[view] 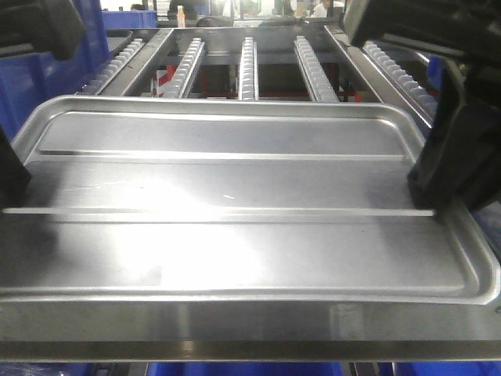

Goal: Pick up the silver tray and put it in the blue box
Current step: 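Lift the silver tray off the rack with both grippers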

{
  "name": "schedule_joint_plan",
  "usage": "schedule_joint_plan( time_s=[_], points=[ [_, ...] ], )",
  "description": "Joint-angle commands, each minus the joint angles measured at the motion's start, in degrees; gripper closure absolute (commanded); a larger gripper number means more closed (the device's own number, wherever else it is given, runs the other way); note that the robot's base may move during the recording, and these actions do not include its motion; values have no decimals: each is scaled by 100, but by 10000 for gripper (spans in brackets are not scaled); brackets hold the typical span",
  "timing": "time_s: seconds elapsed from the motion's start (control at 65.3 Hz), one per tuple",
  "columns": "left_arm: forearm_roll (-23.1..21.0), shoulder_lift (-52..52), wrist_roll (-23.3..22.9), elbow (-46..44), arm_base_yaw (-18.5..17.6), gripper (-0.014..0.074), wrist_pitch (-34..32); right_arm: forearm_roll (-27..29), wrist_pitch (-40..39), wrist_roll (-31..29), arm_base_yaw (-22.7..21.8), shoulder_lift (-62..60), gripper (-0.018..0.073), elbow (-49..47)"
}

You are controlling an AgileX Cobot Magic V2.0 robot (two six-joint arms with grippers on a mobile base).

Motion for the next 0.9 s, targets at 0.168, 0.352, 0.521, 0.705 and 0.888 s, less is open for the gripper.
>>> schedule_joint_plan(
  time_s=[0.168,0.352,0.521,0.705,0.888],
  points=[
    [367,-138,-81,-114,-30,610,326,-496,210,65,-34,-149,510,-114],
    [367,-138,-81,-114,-30,610,326,-496,227,65,-34,-143,510,-114],
    [367,-138,-81,-114,-30,610,326,-496,227,35,-34,-142,510,-114],
    [367,-138,-81,-114,38,610,337,-496,283,-77,-34,-142,510,-114],
    [258,-138,-81,-114,254,610,348,-540,289,-150,-34,-142,510,-114]
  ],
)
